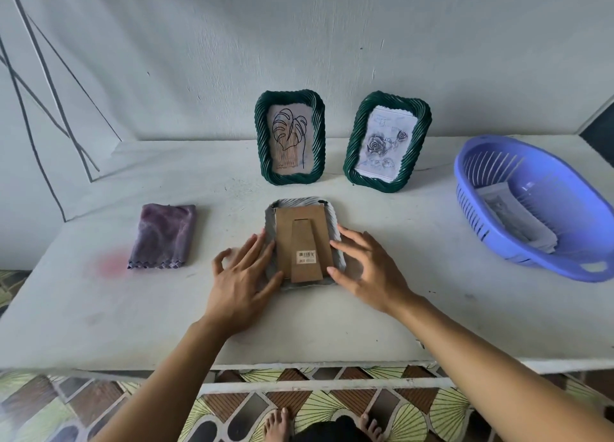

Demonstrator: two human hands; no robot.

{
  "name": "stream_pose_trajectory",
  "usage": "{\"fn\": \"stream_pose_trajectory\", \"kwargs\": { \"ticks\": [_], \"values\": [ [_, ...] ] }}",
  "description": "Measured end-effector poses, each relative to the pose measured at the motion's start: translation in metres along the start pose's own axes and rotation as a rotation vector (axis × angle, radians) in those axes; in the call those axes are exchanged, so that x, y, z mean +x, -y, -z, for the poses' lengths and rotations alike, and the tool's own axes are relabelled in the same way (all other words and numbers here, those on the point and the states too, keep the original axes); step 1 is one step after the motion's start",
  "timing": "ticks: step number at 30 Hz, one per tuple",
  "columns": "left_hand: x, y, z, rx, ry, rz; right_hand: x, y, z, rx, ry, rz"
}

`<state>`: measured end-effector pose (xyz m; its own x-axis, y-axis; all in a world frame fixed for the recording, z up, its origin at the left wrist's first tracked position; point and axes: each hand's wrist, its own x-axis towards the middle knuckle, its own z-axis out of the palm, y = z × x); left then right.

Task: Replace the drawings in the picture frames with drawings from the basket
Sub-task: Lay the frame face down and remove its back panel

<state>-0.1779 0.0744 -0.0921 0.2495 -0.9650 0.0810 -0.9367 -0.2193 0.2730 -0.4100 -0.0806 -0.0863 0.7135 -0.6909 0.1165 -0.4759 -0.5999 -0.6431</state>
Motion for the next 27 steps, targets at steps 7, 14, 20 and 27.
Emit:
{"fn": "stream_pose_trajectory", "kwargs": {
  "ticks": [7, 14, 20, 27],
  "values": [
    [0.0009, 0.0015, -0.0028, -0.018, -0.002, 0.0, 0.0015, 0.0022, -0.0015, -0.098, 0.018, 0.019],
    [-0.0018, 0.0031, -0.0052, -0.04, -0.045, -0.038, 0.0025, 0.0017, -0.0035, -0.112, 0.008, 0.043],
    [-0.0022, 0.0046, -0.007, -0.014, -0.041, -0.041, 0.0019, -0.0003, -0.004, -0.101, 0.033, 0.031],
    [-0.0008, 0.0021, -0.0017, -0.089, -0.017, -0.009, 0.0011, 0.0012, -0.0011, -0.051, 0.033, 0.017]
  ]
}}
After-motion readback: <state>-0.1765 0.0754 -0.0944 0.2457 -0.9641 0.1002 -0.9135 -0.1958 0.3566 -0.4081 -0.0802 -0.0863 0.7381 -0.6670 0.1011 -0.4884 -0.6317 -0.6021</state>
